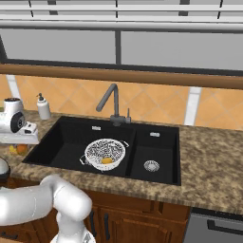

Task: Put the colander in the sink, put the peach, mango, mango in the colander, and turn on the sink faucet and pour water over the colander.

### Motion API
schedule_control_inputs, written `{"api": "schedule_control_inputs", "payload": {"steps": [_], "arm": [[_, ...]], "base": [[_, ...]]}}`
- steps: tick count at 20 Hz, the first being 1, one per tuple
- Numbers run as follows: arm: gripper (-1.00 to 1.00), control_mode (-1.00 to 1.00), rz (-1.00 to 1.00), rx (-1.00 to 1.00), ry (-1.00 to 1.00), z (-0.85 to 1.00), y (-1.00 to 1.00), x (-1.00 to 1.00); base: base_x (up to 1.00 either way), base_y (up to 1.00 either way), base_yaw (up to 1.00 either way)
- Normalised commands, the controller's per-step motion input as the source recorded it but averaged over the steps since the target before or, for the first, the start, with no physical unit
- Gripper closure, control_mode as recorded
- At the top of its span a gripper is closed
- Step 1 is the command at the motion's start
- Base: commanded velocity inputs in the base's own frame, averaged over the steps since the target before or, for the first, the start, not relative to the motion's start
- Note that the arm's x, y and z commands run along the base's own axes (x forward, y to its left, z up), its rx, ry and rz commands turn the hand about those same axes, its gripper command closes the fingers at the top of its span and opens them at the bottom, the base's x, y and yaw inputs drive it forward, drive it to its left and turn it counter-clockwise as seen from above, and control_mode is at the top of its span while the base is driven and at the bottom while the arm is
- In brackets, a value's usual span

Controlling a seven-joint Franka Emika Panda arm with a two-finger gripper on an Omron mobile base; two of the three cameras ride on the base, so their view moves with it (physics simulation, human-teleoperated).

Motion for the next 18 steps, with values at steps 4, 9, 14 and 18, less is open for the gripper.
{"api": "schedule_control_inputs", "payload": {"steps": [4,9,14,18], "arm": [[1.0,-1.0,-0.03,0.0,0.0,0.0,-0.72,0.19],[1.0,-1.0,-0.06,0.0,-0.01,0.0,-0.49,0.41],[1.0,-1.0,-0.09,-0.02,-0.01,0.0,-0.27,0.46],[1.0,-1.0,-0.16,-0.04,0.0,-0.05,-0.39,0.42]], "base": [[0.0,0.0,0.0],[0.0,0.0,0.0],[0.0,0.0,0.0],[0.0,0.0,0.0]]}}
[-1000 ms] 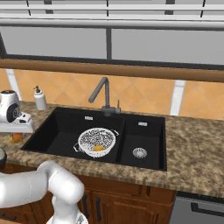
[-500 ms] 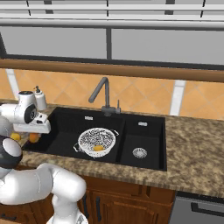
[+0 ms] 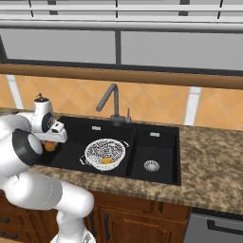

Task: Put the colander in the sink, put the peach, mango, mango in the colander, and turn on the sink faucet and pour water over the colander.

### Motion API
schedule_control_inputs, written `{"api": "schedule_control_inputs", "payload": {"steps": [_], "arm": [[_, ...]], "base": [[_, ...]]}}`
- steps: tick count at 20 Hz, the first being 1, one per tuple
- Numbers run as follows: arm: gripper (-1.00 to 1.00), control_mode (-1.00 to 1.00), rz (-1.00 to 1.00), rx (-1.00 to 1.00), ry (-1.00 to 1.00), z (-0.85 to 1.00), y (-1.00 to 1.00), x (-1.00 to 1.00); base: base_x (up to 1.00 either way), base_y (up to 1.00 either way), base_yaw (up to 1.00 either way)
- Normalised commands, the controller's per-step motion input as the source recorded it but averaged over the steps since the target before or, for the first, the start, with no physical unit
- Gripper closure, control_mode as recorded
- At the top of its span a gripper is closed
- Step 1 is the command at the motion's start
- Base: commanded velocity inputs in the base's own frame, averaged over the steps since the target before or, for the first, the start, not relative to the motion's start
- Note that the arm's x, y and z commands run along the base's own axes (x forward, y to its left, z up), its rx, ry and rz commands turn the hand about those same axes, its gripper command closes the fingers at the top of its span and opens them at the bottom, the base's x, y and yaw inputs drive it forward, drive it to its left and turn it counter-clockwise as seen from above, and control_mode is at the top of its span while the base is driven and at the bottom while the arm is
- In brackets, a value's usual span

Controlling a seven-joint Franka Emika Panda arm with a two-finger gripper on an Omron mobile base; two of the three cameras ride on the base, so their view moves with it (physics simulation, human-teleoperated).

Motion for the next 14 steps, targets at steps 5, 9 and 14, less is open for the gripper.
{"api": "schedule_control_inputs", "payload": {"steps": [5,9,14], "arm": [[1.0,-1.0,-0.19,-0.08,0.0,-0.17,-0.43,0.29],[1.0,-1.0,-0.21,-0.05,0.0,-0.15,-0.6,0.21],[1.0,-1.0,-0.2,-0.03,0.0,-0.14,-0.64,0.22]], "base": [[0.0,0.0,0.0],[0.0,0.0,0.0],[0.0,0.0,0.0]]}}
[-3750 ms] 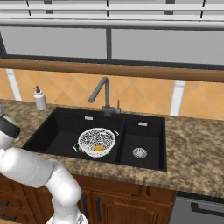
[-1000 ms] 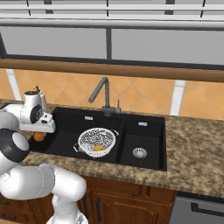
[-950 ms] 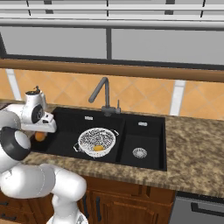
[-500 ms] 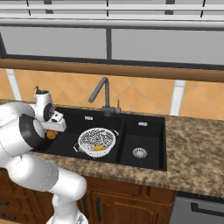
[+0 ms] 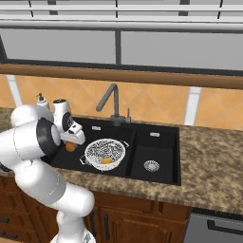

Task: Put the colander in the sink, put the peach, mango, mango in the colander, and turn on the sink faucet and pour water over the colander.

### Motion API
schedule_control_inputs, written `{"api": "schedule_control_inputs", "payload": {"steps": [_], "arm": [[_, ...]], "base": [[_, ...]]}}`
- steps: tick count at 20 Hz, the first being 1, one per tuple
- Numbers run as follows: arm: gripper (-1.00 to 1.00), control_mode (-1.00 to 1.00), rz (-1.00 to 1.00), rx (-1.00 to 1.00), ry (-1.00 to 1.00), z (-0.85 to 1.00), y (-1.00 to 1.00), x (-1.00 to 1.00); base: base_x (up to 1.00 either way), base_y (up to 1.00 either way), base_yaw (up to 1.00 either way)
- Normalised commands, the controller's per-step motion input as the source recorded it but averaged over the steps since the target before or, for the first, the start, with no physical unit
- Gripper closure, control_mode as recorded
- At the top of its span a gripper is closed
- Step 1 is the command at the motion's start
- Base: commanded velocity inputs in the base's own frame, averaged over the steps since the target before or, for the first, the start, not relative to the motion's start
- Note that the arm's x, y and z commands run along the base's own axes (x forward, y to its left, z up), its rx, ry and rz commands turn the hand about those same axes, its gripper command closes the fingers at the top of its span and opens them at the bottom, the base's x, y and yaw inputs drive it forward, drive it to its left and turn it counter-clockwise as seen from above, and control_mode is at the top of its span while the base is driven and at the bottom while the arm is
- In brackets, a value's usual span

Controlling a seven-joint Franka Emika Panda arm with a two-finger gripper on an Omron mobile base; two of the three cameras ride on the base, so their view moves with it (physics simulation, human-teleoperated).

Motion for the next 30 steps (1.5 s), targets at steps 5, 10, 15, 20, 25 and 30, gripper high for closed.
{"api": "schedule_control_inputs", "payload": {"steps": [5,10,15,20,25,30], "arm": [[1.0,-1.0,-0.19,-0.05,0.0,-0.1,-0.6,0.29],[1.0,-1.0,-0.15,-0.06,0.0,-0.28,-0.33,0.33],[1.0,-1.0,-0.02,-0.01,0.0,-0.38,-0.02,0.58],[1.0,-1.0,0.0,0.0,0.0,-0.37,-0.2,0.48],[1.0,-1.0,0.0,0.0,0.0,-0.46,-0.34,0.29],[1.0,-1.0,0.0,0.0,0.0,-0.49,-0.2,0.28]], "base": [[0.0,0.0,0.0],[0.0,0.0,0.0],[0.0,0.0,0.0],[0.0,0.0,0.0],[0.0,0.0,0.0],[0.0,0.0,0.0]]}}
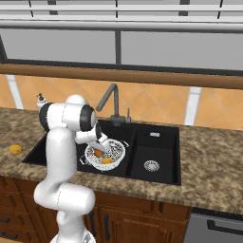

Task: Put the colander in the sink, put the peach, mango, mango in the colander, and turn on the sink faucet and pour water over the colander.

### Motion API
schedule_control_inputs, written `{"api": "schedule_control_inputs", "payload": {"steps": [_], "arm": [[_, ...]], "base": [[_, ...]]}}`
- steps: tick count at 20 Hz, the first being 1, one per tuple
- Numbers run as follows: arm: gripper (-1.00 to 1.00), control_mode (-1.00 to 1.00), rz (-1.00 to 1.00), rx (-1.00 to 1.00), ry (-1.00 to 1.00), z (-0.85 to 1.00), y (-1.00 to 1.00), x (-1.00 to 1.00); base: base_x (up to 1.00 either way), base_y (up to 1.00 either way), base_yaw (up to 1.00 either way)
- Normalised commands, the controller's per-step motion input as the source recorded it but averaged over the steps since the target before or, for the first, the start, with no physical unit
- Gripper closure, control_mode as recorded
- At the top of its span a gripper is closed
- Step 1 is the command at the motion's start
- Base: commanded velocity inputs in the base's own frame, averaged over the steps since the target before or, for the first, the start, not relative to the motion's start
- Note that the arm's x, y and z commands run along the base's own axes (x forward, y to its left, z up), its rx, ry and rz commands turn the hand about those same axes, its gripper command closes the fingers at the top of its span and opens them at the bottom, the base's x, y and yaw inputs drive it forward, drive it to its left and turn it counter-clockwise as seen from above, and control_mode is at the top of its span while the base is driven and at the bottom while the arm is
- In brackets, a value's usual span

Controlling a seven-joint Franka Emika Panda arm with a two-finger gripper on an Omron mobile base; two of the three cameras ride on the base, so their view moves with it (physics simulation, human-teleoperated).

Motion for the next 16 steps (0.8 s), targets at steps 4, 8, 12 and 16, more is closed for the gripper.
{"api": "schedule_control_inputs", "payload": {"steps": [4,8,12,16], "arm": [[1.0,-1.0,0.0,0.0,0.0,-0.38,-0.14,0.25],[1.0,-1.0,0.0,0.0,0.0,-0.23,-0.03,0.09],[1.0,-1.0,0.0,0.0,0.0,0.0,0.0,0.0],[1.0,-1.0,0.0,0.0,0.0,0.0,0.0,0.0]], "base": [[0.0,0.0,0.0],[0.0,0.0,0.0],[0.0,0.0,0.0],[0.0,0.0,0.0]]}}
